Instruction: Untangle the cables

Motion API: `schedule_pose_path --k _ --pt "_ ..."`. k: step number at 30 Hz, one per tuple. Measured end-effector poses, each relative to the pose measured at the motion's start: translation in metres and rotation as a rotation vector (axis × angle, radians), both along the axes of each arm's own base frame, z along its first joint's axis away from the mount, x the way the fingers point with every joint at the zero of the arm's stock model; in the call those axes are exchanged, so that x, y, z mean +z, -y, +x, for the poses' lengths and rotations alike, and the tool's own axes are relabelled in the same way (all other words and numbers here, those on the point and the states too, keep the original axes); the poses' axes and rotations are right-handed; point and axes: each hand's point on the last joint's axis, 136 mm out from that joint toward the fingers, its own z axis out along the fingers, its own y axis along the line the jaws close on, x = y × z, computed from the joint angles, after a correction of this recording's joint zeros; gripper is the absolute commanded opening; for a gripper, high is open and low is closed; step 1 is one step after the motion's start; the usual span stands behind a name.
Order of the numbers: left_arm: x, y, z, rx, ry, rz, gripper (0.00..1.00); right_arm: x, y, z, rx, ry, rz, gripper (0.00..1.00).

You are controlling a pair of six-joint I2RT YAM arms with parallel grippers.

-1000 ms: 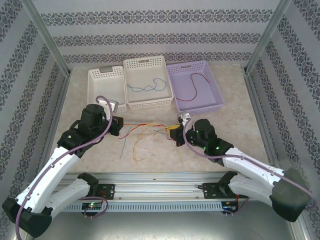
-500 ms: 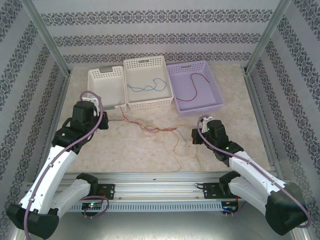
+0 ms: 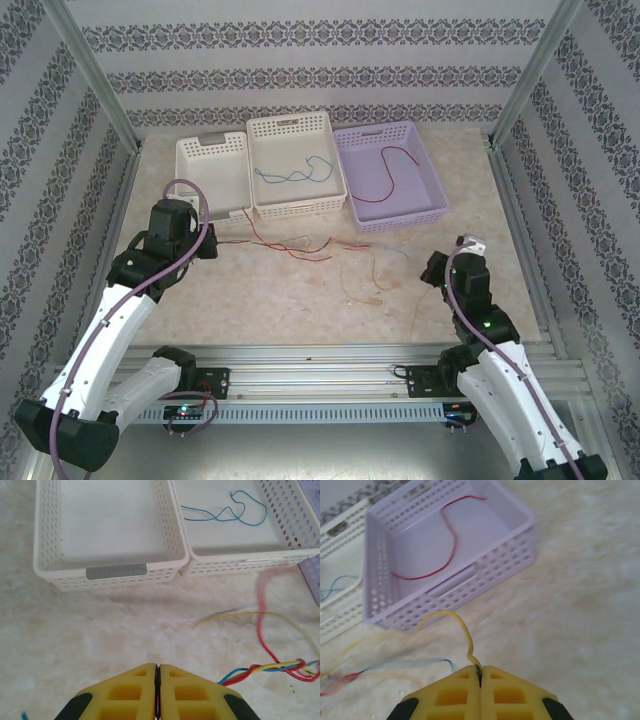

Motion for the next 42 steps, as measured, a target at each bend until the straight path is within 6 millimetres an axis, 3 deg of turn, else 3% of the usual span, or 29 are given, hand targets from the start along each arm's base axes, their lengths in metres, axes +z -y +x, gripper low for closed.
schedule_pose_path --k 7,9,12,22,29,34,40,42 --pt "-0.001 -0.009 -0.002 0.037 -0.009 0.031 0.0 0.021 0.036 -0.012 -0.147 -0.021 0.031 0.0" --pt "-0.001 -0.009 -0.001 0.034 -0.012 0.029 0.0 0.029 0.034 -0.012 -0.132 -0.011 0.055 0.0" --pt "-0.005 -0.005 0.0 0.018 -0.029 0.018 0.0 0.044 0.015 -0.011 -0.036 0.016 0.111 0.0" --pt "-0.004 0.016 -0.004 -0.072 -0.037 -0.064 0.0 0.128 -0.065 -0.009 0.351 0.176 0.203 0.0" --pt "0.011 0.025 -0.009 -0.123 0.015 -0.102 0.0 0.174 -0.144 0.006 0.621 0.192 0.122 0.0" --pt "0.014 0.033 -0.014 -0.162 0.036 -0.102 0.0 0.194 -0.201 0.046 0.711 0.19 0.057 0.0" --pt "0.018 0.046 -0.022 -0.224 0.062 -0.103 0.0 0.201 -0.259 0.117 0.73 0.161 -0.005 0.0" --pt "0.019 0.048 -0.023 -0.233 0.067 -0.101 0.0 0.206 -0.287 0.143 0.745 0.162 -0.025 0.0"
